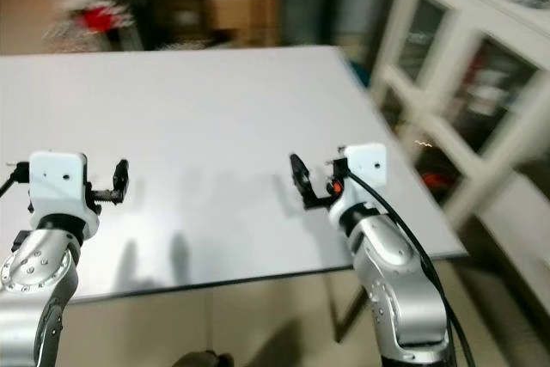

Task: Setting the table

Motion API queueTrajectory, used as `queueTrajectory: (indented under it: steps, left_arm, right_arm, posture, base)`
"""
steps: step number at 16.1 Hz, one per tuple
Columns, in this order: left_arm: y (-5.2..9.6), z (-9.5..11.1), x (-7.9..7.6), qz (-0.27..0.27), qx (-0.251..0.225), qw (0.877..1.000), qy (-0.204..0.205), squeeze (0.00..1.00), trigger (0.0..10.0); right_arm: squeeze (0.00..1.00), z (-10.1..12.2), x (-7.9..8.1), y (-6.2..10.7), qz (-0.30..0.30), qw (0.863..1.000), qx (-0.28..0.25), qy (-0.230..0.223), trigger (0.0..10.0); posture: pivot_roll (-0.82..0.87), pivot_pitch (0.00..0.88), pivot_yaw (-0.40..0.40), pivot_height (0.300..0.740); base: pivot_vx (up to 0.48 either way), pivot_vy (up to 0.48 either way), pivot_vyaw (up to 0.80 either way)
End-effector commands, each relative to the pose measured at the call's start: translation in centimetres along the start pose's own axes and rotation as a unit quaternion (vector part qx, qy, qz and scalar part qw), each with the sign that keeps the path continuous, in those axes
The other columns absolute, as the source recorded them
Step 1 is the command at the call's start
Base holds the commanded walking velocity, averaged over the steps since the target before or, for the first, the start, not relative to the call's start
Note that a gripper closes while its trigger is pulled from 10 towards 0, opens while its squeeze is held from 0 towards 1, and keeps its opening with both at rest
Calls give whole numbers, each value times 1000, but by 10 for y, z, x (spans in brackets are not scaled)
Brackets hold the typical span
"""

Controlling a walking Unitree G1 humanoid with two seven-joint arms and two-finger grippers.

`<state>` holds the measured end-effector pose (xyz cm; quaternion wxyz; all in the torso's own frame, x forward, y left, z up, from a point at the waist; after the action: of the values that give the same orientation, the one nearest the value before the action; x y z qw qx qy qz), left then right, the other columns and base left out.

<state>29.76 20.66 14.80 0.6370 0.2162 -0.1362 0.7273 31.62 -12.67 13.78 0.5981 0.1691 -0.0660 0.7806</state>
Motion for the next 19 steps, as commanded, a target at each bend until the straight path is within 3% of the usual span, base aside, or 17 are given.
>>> queueTrajectory:
  steps: [1,5,9,10,11,19]
  left_arm:
    - [-1,4,4,3,-5,1000,-10,0,10000]
    - [-10,10,0,-19,-16,999,-28,0,10000]
    - [-13,9,1,-21,-10,999,-23,0,10000]
    - [-11,6,2,-18,-4,1000,-21,0,10000]
    - [-10,5,3,-17,-3,1000,-21,0,10000]
    - [-4,2,8,-3,8,1000,-20,0,10000]
  right_arm:
    - [1000,7,0,-3,-6,1000,-18,7,10000]
    - [1000,5,-16,1,-60,998,-29,-4,10000]
    - [1000,4,-17,4,-67,997,-35,-15,10000]
    - [384,3,-15,1,-64,997,-31,-16,10000]
    - [0,3,-14,1,-62,997,-31,-13,10000]
    - [0,-2,-1,-11,-33,999,-14,-1,10000]
  posture:
    - [78,0,-11,740]
    - [67,0,50,740]
    - [66,0,72,740]
    - [74,0,65,740]
    - [77,0,61,740]
    - [104,0,36,740]
  base:
    - [0,0,800]
    - [0,278,786]
    - [0,337,0]
    - [0,334,0]
    - [0,337,0]
    - [0,335,150]
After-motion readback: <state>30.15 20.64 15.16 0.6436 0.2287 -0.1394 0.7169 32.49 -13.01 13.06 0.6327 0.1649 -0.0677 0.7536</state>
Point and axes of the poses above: a point about 5 cm out from each wrist's last joint towards the gripper, its own y axis pointing back from the gripper into the wrist, its own z axis along the axis of the wrist's last joint, x = y × z, the point moved 6 cm from there along -y, pointing out of the wrist towards the gripper, and after that the axes turned 15 degrees about -y, right-handed, at the moved point
